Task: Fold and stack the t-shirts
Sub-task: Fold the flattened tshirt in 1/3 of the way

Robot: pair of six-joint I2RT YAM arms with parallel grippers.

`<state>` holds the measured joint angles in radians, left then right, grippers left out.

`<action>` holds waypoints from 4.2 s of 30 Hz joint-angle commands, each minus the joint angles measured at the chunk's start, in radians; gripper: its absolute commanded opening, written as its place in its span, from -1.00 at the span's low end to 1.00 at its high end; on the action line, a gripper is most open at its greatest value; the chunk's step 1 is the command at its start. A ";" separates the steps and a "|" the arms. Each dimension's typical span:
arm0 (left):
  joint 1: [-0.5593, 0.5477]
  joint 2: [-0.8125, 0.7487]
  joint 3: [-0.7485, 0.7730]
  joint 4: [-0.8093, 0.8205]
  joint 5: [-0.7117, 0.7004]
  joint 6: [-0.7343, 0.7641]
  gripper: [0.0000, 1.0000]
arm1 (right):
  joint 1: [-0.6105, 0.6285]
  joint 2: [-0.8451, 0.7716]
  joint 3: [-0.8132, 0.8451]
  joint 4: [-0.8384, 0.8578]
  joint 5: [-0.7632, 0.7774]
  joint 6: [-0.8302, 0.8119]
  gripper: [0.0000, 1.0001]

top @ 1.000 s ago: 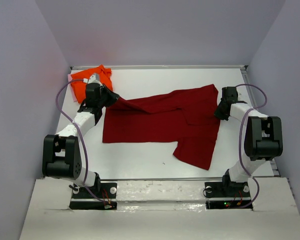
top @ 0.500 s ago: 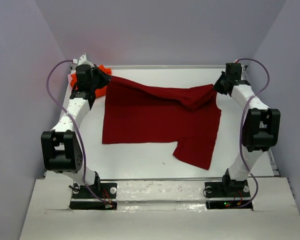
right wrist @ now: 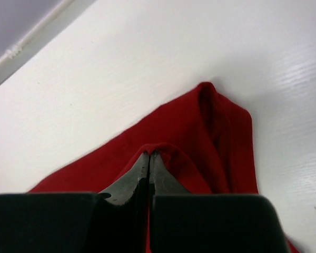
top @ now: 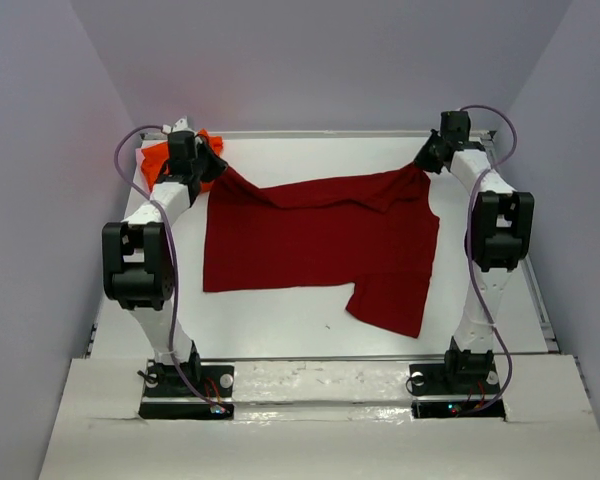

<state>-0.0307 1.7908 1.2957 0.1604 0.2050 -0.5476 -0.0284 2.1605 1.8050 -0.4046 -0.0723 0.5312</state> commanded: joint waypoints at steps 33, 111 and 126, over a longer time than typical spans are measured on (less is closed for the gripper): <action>0.118 -0.128 -0.139 -0.032 0.025 0.002 -1.00 | -0.027 -0.252 -0.151 -0.040 0.028 -0.030 -1.00; 0.132 -0.130 -0.205 0.134 0.007 -0.009 -1.00 | -0.027 -0.270 -0.179 0.027 -0.189 -0.010 -1.00; 0.133 -0.136 -0.272 0.013 0.047 -0.018 -1.00 | -0.027 -0.406 -0.377 -0.007 -0.127 -0.045 -1.00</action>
<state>0.1001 1.6855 1.0466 0.2024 0.2306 -0.5732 -0.0513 1.8198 1.4441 -0.4084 -0.2306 0.5117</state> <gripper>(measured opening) 0.014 0.016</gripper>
